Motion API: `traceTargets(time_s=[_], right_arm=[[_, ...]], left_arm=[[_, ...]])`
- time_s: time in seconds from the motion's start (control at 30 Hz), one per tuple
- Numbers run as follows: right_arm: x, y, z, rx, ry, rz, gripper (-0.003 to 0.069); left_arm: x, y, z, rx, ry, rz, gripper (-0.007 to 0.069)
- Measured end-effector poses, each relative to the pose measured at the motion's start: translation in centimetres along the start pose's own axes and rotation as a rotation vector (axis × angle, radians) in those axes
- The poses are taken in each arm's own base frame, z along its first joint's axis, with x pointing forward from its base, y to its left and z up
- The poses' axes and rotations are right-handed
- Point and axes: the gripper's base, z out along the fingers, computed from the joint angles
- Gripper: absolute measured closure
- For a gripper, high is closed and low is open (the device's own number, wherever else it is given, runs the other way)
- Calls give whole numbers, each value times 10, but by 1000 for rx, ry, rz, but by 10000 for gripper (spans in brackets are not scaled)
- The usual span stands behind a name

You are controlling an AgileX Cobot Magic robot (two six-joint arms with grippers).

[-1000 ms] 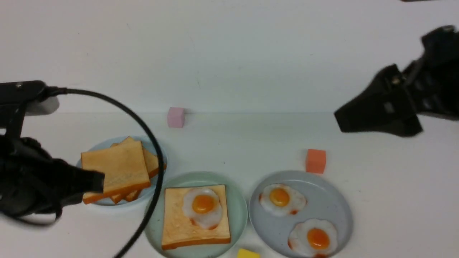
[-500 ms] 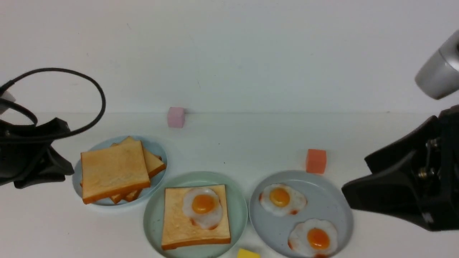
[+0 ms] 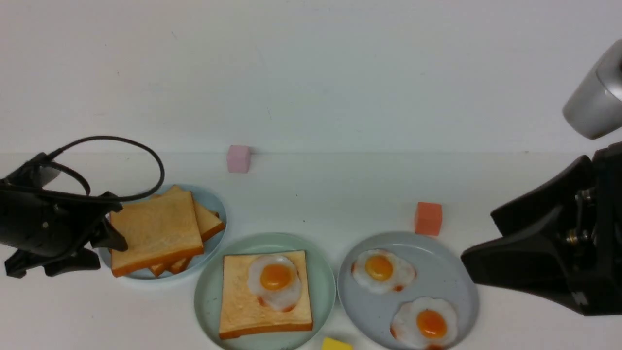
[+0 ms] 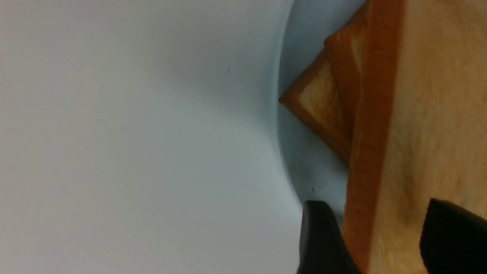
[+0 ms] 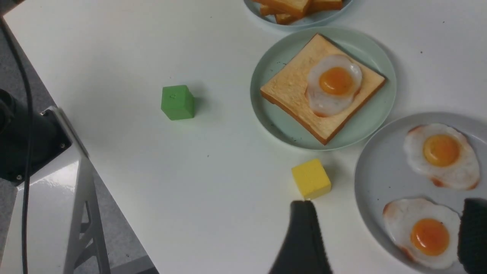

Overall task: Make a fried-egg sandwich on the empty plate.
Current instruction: Use the left arm to grab a slice of bread, then use the left arm to place a slice of bread on the fried egg in the middle

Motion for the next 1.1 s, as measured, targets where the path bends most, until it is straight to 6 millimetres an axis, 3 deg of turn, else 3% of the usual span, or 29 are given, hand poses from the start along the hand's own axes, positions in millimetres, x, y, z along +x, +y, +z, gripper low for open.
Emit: traceTargets(time_s=[0.23,0.47,0.53,0.73,0.83,0.9,1.0,1.1], right_arm=[[0,0,0,-1,-1,1,134],[0,0,0,-1,-1,1,134],[0,0,0,-1,-1,2,134],[0,0,0,-1,-1,17,141],[0,0,0,-1,-1,23,142],[0,0,0,-1,-2,24,142],[0,0,0,-1,-2,25,142],[0,0,0,0,-3,25,142]], left_arm=[[-2,-2,13,59,-9,48,300],[-2,-2,12,79,0,77,558],[-1,-4,10,88,10,80,617],[1,-20,-23,148,-16,131,619],[19,-42,-43,220,-30,202,619],[30,-50,-44,250,-13,233,619],[66,-68,-34,304,80,296,619],[86,-72,-19,293,114,292,619]])
